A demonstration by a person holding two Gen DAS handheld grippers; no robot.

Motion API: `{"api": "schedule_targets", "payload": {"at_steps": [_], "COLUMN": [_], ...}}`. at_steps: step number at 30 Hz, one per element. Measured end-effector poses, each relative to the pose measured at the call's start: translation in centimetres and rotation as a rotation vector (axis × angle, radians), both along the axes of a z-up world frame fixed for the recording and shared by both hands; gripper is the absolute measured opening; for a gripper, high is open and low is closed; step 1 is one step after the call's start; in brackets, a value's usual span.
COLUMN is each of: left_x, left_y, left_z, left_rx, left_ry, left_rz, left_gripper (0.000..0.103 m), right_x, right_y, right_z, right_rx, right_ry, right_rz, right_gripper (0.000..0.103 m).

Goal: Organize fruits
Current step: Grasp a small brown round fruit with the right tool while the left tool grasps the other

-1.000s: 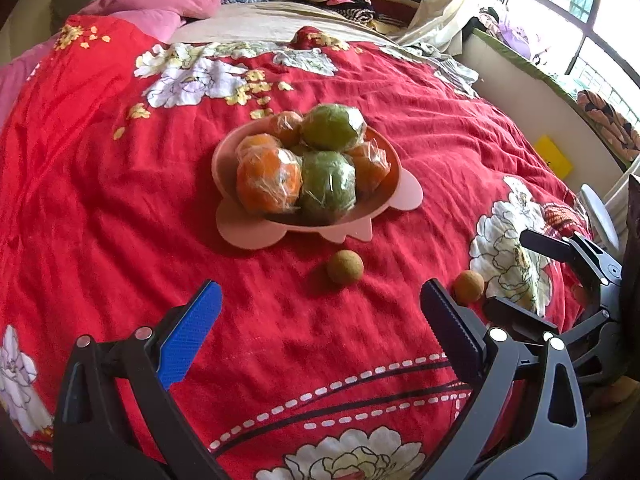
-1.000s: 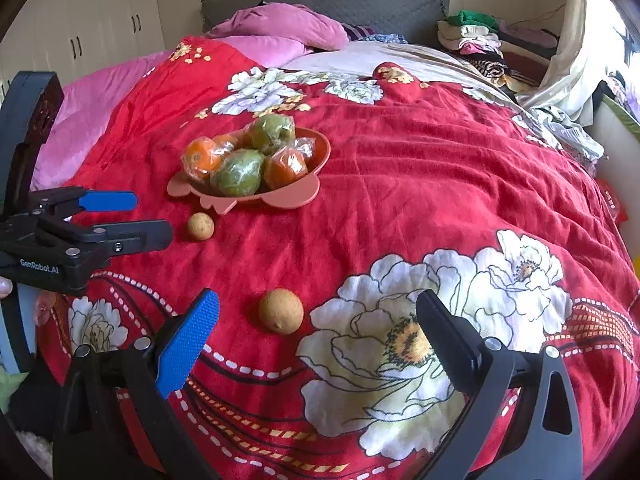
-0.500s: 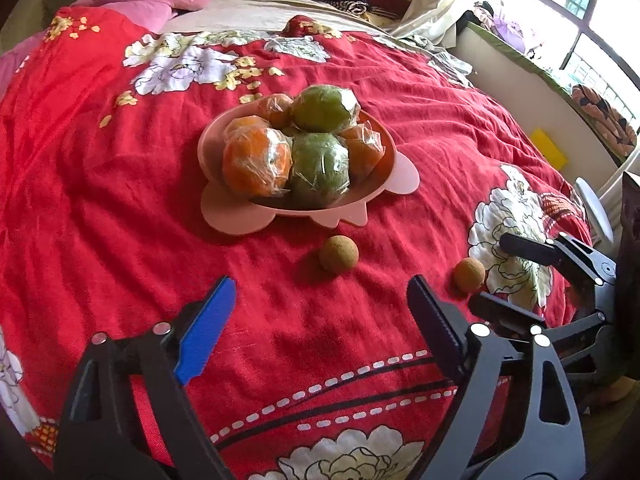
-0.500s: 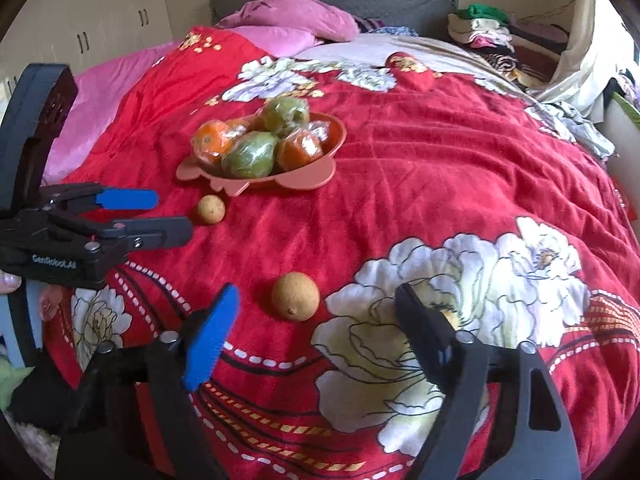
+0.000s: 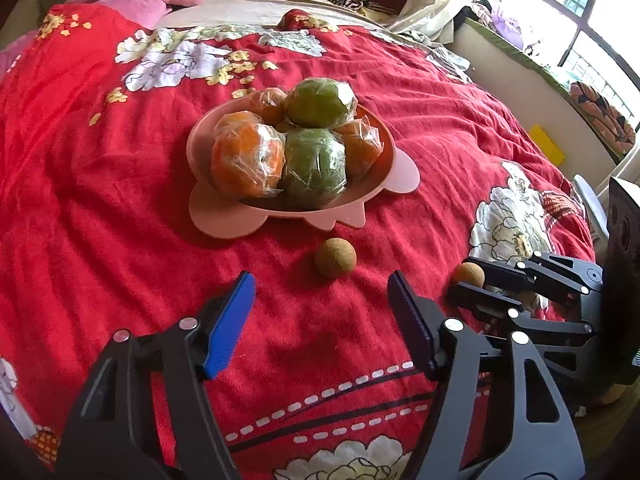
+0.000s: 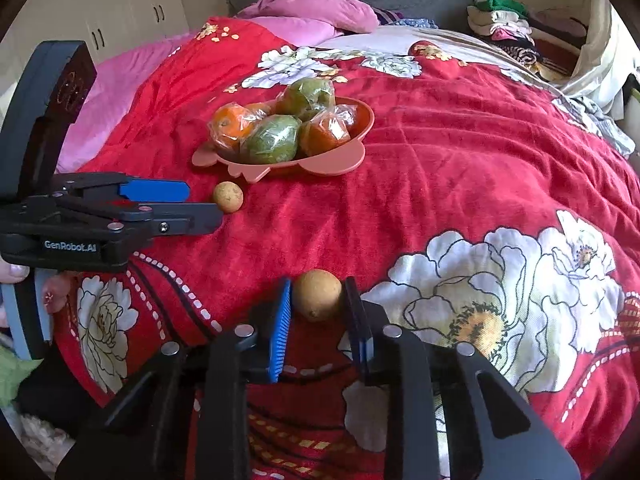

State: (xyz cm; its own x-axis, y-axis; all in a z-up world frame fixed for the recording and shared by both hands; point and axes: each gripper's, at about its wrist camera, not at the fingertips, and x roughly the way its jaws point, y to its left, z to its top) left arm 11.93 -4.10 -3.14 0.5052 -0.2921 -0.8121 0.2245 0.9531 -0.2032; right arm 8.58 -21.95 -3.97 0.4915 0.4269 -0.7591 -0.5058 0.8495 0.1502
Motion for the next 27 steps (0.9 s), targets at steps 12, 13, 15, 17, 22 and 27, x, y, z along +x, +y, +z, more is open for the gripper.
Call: {"api": "schedule_targets", "payload": {"at_steps": [12,13,15,17,22,27], "left_x": [1.6,1.7,1.9,1.9,1.3,0.6], "left_y": [-0.8,-0.8,-0.9,-1.0,-0.7,0.4], "left_z": [-0.6,-0.7,-0.8,-0.9,-0.2,1.1], "left_rx": [-0.011,-0.010,-0.003,0.001,-0.023,-0.048], "left_ry": [0.012,0.013,0.012,0.008,0.004,-0.019], "left_rz": [-0.008,-0.008,-0.006,-0.007,-0.010,0.002], "left_gripper": [0.025,0.025,0.019,0.016,0.015,0.016], "right_x": [-0.1,-0.1,-0.1,-0.2,-0.4,-0.6], "right_y": [-0.5,-0.5,-0.5,-0.5,-0.5,-0.4], "right_z": [0.2,0.2,0.2,0.3,0.7,1.7], "right_rx": [0.033,0.034,0.037,0.039,0.042,0.049], "right_ry": [0.003,0.003,0.002,0.001,-0.009,-0.029], "right_rz": [-0.003,-0.003,-0.004,-0.004,-0.006,0.000], "right_gripper": [0.025,0.025,0.025,0.025,0.025,0.025]}}
